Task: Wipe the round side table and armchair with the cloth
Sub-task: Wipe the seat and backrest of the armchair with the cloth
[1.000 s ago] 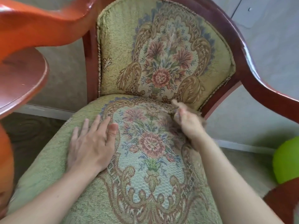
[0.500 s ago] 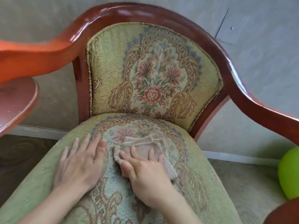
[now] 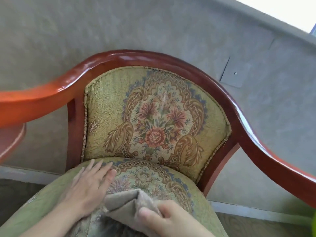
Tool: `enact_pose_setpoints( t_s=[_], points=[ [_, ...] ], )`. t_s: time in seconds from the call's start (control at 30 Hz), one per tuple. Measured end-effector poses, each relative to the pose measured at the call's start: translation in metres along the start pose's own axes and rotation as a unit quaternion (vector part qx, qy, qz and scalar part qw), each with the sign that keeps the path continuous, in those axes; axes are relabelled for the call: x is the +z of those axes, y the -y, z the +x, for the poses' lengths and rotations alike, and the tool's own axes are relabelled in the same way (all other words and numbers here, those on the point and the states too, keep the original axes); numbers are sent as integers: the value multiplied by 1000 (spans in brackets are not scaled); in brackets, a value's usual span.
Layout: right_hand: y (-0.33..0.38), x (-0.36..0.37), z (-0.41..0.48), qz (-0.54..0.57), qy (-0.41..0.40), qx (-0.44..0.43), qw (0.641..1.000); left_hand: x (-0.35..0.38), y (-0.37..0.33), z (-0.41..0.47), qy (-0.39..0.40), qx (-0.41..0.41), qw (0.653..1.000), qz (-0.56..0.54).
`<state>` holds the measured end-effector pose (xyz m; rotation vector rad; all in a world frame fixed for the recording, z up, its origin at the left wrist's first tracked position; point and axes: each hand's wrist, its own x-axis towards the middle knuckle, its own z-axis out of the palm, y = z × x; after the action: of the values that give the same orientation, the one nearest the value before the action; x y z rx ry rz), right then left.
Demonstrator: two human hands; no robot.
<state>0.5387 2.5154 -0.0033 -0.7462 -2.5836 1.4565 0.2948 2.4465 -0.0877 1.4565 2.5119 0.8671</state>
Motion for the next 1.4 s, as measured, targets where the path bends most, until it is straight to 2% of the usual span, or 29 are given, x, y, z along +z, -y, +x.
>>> enact_pose_setpoints(
  t_s=[0.1,0.2,0.33,0.4,0.53,0.67,0.73,0.83,0.9,1.03,1.2,1.4],
  points=[
    [-3,-49,5,221,-10,72,972,10,7,19,-10,42,995,92],
    [-5,-95,23,406,-87,63,908,21,17,28,-43,56,991,114],
    [14,-140,65,496,-235,-40,835,21,22,31,-55,71,990,106],
    [32,-155,91,498,-321,-100,799,13,14,31,-32,71,992,100],
    [69,-174,138,362,-485,-205,769,10,8,28,-51,108,989,91],
    [87,-184,180,151,-585,-249,757,14,9,34,-31,117,988,99],
    [87,-191,203,42,-594,-244,766,15,9,33,-28,106,988,108],
    [84,-198,237,-176,-549,-220,787,16,17,30,-16,77,989,128],
    [80,-200,254,-309,-534,-163,770,15,19,29,-18,64,992,106],
    [66,-198,267,-380,-545,-148,732,22,24,24,-77,55,994,61],
    [44,-193,273,-442,-538,-170,698,22,17,16,-76,36,995,51],
    [-11,-153,272,-501,-497,-181,684,19,13,14,-59,30,996,62]
  ],
)
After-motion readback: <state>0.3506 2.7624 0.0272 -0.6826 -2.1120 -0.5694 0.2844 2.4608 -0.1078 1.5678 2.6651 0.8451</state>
